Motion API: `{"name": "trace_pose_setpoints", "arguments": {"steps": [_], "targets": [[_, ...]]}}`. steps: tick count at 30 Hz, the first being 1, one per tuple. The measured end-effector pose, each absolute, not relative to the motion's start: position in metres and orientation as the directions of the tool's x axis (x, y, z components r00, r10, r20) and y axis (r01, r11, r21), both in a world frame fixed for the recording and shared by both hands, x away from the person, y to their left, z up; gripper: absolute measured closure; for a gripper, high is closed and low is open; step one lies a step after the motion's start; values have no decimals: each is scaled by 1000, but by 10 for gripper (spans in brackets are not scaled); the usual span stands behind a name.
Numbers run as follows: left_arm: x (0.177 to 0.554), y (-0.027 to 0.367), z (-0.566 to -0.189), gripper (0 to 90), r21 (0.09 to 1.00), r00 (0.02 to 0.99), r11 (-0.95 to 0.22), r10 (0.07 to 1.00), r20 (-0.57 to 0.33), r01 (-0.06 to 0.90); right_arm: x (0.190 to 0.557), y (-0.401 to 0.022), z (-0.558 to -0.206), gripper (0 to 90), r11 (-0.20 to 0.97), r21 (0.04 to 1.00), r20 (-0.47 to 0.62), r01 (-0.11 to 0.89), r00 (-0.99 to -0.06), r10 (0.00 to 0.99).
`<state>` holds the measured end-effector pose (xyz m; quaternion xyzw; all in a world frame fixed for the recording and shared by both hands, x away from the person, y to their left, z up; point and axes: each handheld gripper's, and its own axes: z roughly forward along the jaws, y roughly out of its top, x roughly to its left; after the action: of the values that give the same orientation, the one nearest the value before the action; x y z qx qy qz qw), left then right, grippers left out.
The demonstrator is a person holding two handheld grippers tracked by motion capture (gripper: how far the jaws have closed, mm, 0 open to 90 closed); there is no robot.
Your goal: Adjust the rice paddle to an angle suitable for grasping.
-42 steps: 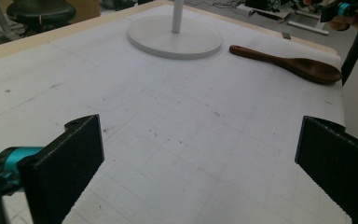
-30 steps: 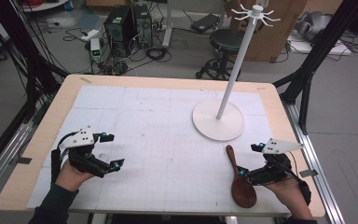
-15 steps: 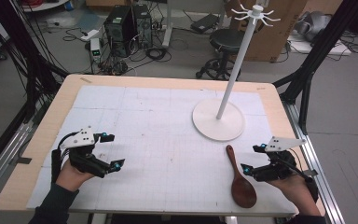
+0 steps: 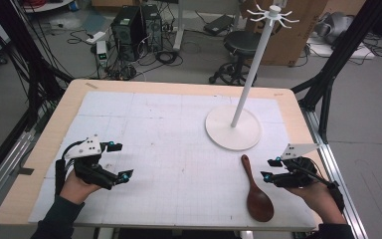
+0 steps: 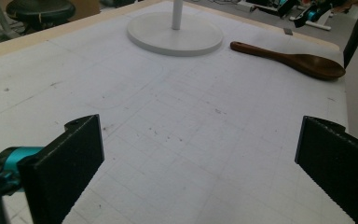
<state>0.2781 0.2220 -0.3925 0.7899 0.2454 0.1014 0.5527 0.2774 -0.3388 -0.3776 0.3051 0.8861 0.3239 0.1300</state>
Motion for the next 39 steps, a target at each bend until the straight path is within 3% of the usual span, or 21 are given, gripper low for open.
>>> {"name": "trace_pose_setpoints", "arguments": {"steps": [5,12,39], "targets": [[278,222,-393,18,923,859,-268,499,-113,276,283,-337,-379,619,623,623,-10,473,-792,611],[278,223,-392,18,926,862,-259,494,-117,274,290,-337,-383,886,668,571,-2,477,-813,582],[277,222,-392,18,925,865,-265,489,-115,273,323,-299,-406,900,796,351,-36,493,-843,537]]}}
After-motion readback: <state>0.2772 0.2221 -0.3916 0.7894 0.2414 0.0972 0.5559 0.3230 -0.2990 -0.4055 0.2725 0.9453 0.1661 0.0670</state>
